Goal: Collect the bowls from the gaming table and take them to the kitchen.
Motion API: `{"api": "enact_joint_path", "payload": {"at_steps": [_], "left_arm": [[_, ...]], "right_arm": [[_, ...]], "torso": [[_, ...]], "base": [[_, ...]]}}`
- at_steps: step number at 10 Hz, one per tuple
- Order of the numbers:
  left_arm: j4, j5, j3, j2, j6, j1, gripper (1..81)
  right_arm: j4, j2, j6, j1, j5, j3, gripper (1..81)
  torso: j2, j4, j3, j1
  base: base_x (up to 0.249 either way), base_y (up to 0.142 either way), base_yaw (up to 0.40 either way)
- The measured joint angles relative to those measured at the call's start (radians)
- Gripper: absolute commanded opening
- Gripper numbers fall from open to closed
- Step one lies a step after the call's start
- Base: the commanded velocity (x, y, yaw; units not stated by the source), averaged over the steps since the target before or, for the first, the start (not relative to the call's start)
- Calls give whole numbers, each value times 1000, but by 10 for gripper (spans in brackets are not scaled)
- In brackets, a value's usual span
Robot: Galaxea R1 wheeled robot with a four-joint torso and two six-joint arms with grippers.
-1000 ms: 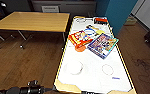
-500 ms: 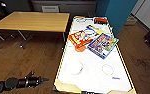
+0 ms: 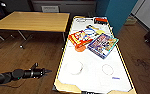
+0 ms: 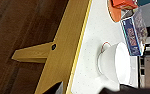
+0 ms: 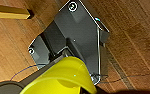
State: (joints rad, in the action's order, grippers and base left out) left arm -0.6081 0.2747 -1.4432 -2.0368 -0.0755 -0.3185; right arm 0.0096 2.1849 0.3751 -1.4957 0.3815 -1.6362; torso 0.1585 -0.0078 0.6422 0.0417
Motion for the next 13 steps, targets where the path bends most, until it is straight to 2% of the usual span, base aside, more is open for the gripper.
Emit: {"api": "enact_joint_path", "payload": {"at_steps": [2,4,5,7,9,13], "left_arm": [[0,38,-81,-49,-6,16,811],[0,106,-155,-111,-10,23,811],[1,149,-191,-144,-26,42,811],[3,199,-230,-177,-35,83,811],[4,227,-264,-204,-53,101,811],[7,245,-307,-236,-56,145,811]], "right_arm": [[0,2,0,0,0,0,10],[0,2,0,3,-6,0,10],[0,2,0,4,-8,0,10],[0,2,0,6,-9,0,10],[0,2,0,6,-10,3,10],[0,2,0,14,-22,5,10]], "torso": [[0,0,0,0],[0,0,0,0],[0,0,0,0],[0,0,0,0],[0,0,0,0],[0,0,0,0]], "base": [[0,0,0],[0,0,0],[0,0,0],[0,0,0],[0,0,0],[0,0,0]]}}
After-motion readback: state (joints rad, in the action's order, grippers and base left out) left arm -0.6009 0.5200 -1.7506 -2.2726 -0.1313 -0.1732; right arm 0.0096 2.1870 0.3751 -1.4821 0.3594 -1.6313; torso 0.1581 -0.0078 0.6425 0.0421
